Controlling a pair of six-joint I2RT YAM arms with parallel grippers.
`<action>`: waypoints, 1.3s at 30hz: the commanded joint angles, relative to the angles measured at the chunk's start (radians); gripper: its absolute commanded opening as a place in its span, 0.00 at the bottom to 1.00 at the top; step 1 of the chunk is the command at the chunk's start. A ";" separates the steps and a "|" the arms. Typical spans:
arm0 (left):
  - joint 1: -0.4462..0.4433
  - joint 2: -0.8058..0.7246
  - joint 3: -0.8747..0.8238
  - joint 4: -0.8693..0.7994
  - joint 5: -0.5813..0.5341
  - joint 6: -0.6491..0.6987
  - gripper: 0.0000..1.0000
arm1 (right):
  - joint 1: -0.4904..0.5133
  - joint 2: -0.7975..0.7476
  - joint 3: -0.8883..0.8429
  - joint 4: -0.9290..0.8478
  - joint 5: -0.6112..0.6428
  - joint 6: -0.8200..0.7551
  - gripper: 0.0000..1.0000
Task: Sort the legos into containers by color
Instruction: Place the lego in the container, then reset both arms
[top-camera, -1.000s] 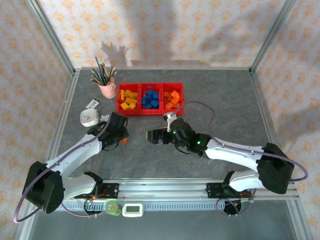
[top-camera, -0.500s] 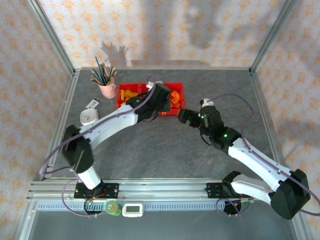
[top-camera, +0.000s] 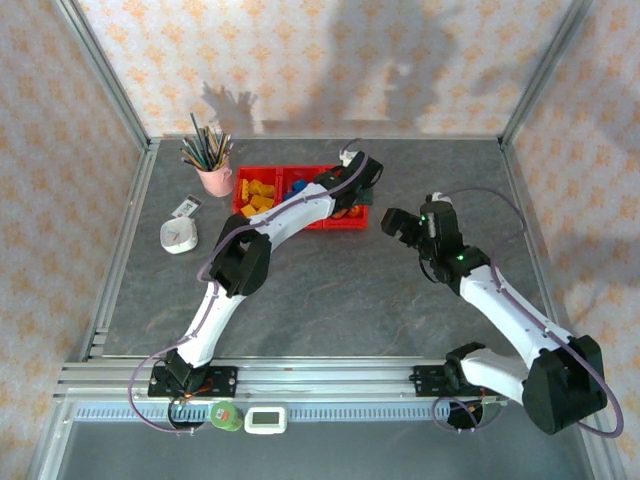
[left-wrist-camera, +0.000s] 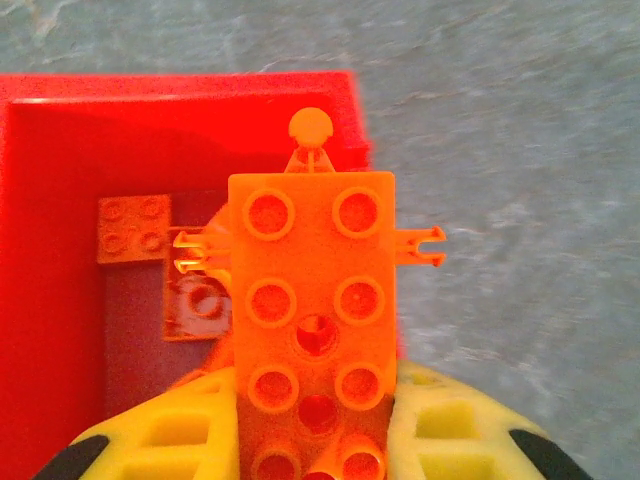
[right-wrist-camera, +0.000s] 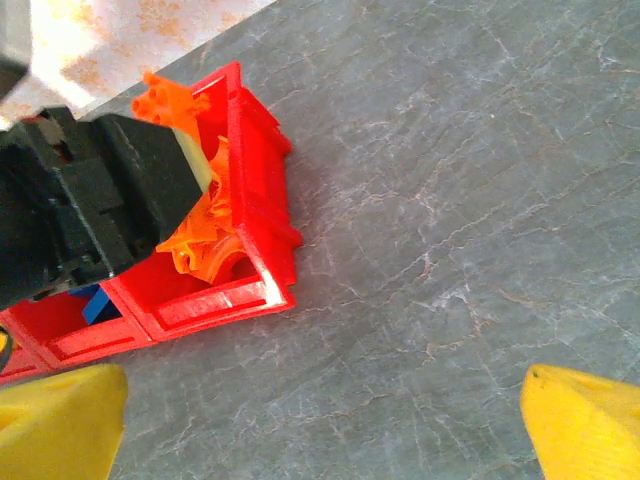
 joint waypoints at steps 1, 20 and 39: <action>0.034 0.012 0.032 -0.011 -0.025 0.017 0.19 | -0.009 -0.001 -0.020 0.016 -0.016 -0.021 1.00; 0.047 -0.138 0.047 -0.088 -0.004 0.036 0.62 | -0.028 -0.026 0.008 0.028 0.043 -0.023 1.00; 0.500 -1.300 -1.458 0.668 -0.440 0.133 0.99 | -0.292 0.178 -0.179 0.585 0.464 -0.215 1.00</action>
